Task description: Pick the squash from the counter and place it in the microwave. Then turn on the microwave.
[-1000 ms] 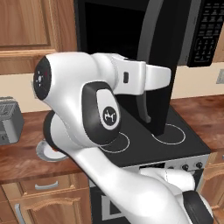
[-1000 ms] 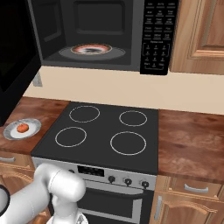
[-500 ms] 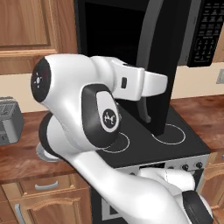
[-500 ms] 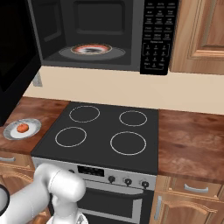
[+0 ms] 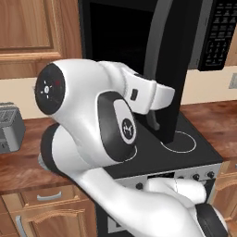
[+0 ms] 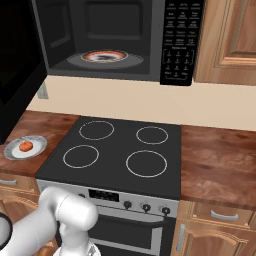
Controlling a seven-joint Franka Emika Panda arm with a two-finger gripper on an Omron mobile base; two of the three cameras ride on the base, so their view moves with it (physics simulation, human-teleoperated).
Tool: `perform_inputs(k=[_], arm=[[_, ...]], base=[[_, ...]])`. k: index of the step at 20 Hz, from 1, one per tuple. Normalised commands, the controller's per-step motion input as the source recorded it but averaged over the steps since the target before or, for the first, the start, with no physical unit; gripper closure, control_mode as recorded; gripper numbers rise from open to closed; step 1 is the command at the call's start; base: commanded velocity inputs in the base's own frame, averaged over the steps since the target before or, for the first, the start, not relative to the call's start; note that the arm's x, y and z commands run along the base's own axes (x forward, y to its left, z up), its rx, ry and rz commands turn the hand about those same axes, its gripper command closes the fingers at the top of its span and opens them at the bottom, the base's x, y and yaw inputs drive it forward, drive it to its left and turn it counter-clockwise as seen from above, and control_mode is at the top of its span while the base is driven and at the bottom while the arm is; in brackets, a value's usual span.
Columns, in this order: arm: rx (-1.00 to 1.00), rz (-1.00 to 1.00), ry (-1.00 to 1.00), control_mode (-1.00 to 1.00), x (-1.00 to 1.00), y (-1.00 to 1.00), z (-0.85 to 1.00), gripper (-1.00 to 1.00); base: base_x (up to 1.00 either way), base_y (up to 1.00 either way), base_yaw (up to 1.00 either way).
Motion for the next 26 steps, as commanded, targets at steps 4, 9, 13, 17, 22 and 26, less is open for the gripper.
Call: perform_inputs(k=[4, 9, 13, 17, 22, 26], arm=[[0.06, 0.09, -0.07, -1.0, 0.01, 0.14, -0.13, -1.0], [0.07, 0.12, -0.07, -1.0, 0.0, 0.14, -0.21, -1.0], [0.04, 0.09, -0.08, -1.0, 0.0, 0.08, -0.16, -1.0], [0.0, 0.02, -0.02, -1.0, -0.02, 0.0, -0.04, -1.0], [0.0, 0.0, 0.0, -1.0, -0.11, 0.04, -0.1, -1.0], [0.02, 0.0, -0.01, -1.0, -0.2, 0.09, -0.19, -1.0]], base=[[0.0, 0.0, 0.0], [0.0, 0.0, 0.0], [0.0, 0.0, 0.0], [0.0, 0.0, 0.0], [0.0, 0.0, 0.0], [0.0, 0.0, 0.0]])
